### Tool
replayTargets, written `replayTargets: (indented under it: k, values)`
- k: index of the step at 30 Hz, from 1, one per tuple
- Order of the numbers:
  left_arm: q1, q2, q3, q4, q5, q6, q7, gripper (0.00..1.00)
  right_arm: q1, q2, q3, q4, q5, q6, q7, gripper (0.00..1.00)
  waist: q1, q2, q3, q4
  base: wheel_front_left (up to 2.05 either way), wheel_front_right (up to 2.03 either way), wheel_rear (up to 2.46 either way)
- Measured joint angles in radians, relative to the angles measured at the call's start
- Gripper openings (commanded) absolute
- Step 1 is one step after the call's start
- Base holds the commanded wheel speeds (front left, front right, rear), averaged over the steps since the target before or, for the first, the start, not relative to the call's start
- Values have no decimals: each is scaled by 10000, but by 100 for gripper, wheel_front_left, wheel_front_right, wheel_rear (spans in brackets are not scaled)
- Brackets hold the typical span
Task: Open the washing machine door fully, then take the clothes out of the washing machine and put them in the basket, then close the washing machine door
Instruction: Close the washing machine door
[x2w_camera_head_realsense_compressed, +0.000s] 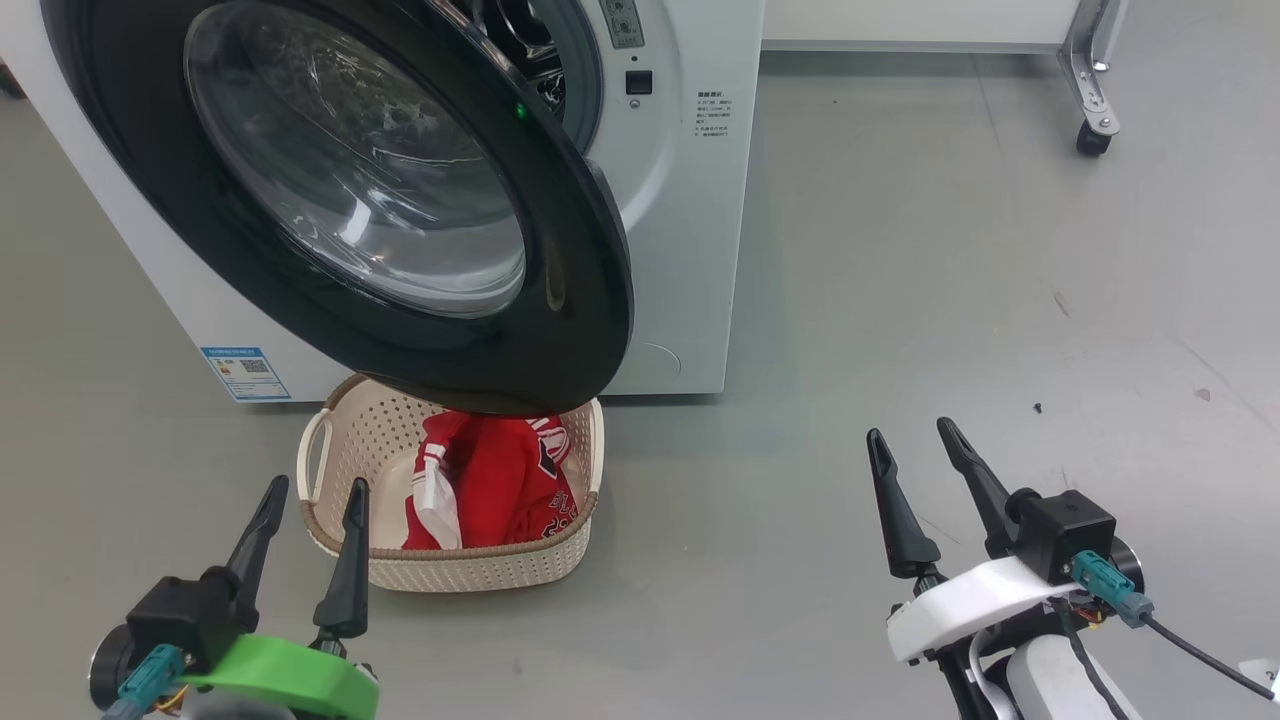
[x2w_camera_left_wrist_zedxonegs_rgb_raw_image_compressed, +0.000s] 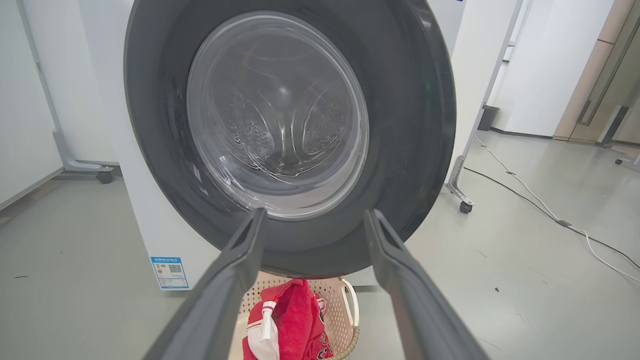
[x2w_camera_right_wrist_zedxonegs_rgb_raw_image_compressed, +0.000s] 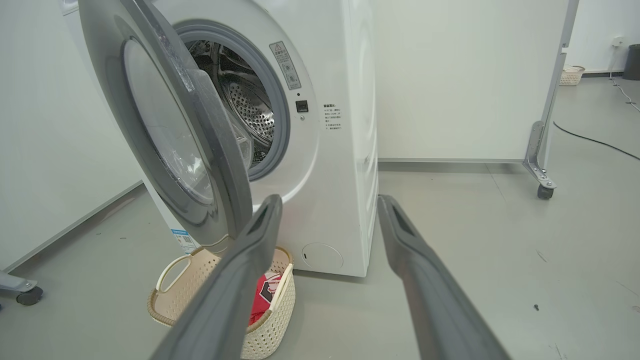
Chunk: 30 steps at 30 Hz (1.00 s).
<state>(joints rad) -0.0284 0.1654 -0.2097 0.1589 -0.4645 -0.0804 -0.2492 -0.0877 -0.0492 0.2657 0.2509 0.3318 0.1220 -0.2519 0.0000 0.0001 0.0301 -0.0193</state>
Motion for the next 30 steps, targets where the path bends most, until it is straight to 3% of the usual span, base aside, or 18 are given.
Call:
replayTargets:
  k: [29, 30]
  values:
    - [47, -426, 94, -54, 267, -219, -2, 100, 46, -86, 36, -368, -199, 0, 0, 100, 0, 0, 669, 291, 0, 0, 0]
    - [12, -476, 59, -52, 276, -222, -2, 100, -59, -236, 278, -673, -351, 0, 0, 44, 0, 0, 758, 364, 0, 0, 0]
